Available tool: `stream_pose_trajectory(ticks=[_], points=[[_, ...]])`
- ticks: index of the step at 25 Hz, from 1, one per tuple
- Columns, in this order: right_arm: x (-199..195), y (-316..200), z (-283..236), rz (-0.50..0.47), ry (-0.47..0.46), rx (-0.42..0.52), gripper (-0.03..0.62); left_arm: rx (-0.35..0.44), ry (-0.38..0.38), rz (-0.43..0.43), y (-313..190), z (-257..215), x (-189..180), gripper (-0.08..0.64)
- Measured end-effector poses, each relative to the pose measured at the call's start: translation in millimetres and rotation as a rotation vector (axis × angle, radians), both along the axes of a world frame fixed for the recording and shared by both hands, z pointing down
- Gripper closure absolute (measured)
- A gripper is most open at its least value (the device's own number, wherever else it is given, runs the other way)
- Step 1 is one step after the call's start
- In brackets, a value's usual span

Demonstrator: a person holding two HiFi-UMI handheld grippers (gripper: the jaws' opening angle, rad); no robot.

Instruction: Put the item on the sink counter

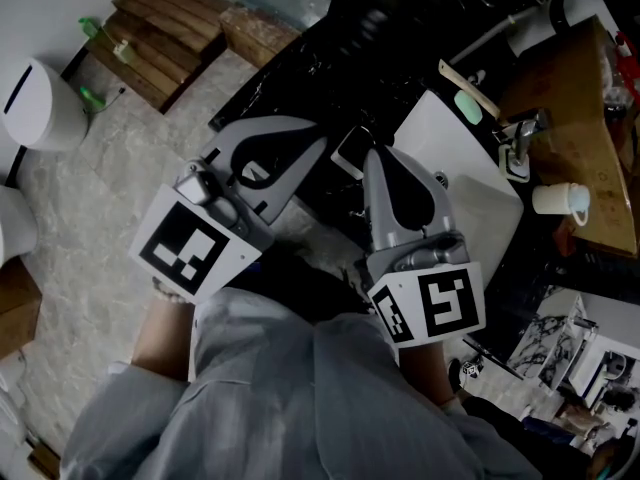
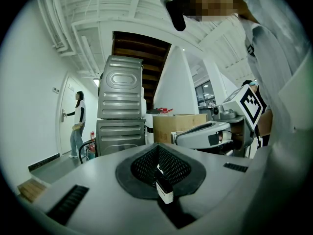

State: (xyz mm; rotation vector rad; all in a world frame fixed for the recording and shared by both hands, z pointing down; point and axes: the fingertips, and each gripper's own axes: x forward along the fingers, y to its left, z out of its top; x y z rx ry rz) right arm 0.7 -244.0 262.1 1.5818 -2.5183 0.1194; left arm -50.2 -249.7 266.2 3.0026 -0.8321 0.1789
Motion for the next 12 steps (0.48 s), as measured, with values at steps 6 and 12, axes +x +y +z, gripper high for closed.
stream_pose_trajectory(ticks=[6,12], points=[[0.4,0.1,-0.4,0.0,0.001,0.003,0.595,-0.001,0.0,0.003,0.6,0.2,0.9,0.554],[0.9,3.1,-1.3,0.0,0.003,0.004,0.595,-0.001,0.001,0.005,3.3,-0.6,2.0,0.554]])
